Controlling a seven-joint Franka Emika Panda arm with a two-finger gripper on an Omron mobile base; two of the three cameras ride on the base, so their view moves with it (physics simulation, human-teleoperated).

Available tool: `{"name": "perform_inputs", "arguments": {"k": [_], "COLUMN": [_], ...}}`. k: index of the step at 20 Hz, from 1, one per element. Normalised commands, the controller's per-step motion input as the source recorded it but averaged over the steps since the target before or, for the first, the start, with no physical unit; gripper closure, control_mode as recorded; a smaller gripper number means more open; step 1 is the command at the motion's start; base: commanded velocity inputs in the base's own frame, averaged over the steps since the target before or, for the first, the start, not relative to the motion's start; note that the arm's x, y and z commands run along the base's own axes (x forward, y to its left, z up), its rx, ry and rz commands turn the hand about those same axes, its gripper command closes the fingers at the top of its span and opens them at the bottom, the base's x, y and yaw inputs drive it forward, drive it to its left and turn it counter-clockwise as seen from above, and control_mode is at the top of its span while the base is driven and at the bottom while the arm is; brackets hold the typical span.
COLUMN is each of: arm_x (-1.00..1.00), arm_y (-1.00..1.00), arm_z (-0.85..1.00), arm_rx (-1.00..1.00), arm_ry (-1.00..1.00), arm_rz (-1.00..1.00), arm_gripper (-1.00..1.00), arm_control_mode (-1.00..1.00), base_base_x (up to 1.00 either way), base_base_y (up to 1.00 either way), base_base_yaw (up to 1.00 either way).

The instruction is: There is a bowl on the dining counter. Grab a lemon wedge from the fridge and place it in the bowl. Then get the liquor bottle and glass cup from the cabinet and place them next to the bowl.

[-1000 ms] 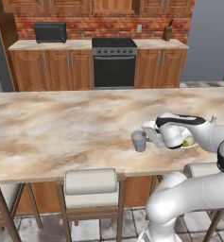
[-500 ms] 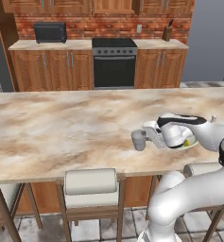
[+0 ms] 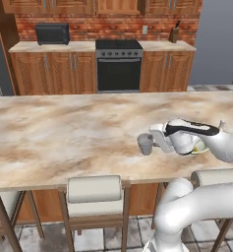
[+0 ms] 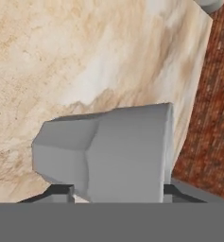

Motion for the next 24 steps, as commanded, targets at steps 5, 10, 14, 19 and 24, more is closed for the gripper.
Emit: {"name": "perform_inputs", "arguments": {"k": [5, 10, 14, 19, 24], "arm_x": [-0.01, 0.0, 0.0, -0.11, -0.38], "arm_y": [0.05, 0.0, 0.0, 0.01, 0.08], "arm_z": [0.65, 0.66, 0.41, 0.56, 0.76], "arm_rx": [0.0, -0.01, -0.02, -0.01, 0.0], "arm_ry": [0.0, 0.0, 0.0, 0.0, 0.02], "arm_rz": [0.0, 0.0, 0.0, 0.0, 0.0], "arm_gripper": [-1.0, -1.0, -1.0, -1.0, -1.0], "arm_control_mode": [-1.0, -1.0, -1.0, -1.0, -1.0], "base_base_x": [0.0, 0.0, 0.0, 0.0, 0.0], "base_base_y": [0.0, 0.0, 0.0, 0.0, 0.0], "base_base_yaw": [0.0, 0.0, 0.0, 0.0, 0.0]}}
